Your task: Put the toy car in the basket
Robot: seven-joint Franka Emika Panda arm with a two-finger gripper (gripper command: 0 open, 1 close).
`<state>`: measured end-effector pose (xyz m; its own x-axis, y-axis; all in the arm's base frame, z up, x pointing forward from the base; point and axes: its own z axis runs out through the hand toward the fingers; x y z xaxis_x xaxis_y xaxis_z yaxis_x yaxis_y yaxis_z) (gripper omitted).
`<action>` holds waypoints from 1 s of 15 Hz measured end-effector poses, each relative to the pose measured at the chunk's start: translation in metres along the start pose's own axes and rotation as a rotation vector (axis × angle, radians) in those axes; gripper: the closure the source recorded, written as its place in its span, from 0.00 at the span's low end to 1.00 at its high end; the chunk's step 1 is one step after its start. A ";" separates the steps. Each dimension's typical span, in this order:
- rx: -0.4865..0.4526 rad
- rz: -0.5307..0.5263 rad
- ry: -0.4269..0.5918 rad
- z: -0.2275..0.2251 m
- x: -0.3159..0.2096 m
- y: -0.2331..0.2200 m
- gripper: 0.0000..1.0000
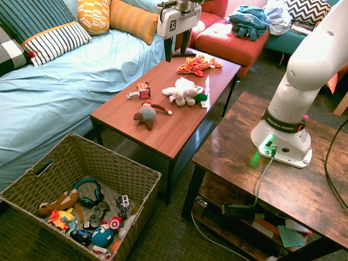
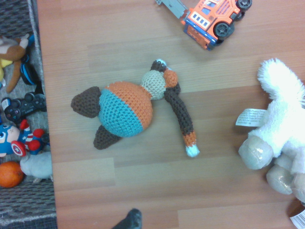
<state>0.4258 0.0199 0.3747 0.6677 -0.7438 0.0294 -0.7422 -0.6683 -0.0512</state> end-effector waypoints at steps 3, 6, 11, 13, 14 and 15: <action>0.018 0.021 -0.025 0.000 0.011 0.002 0.00; 0.110 0.107 -0.094 -0.001 0.063 0.009 0.00; 0.146 0.222 -0.135 0.091 0.126 -0.031 0.00; 0.121 0.253 -0.120 0.137 0.130 -0.058 0.00; 0.109 0.265 -0.102 0.155 0.133 -0.069 0.00; 0.093 0.276 -0.083 0.170 0.137 -0.078 0.00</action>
<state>0.5850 -0.0283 0.2126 0.4465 -0.8912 -0.0799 -0.8904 -0.4338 -0.1375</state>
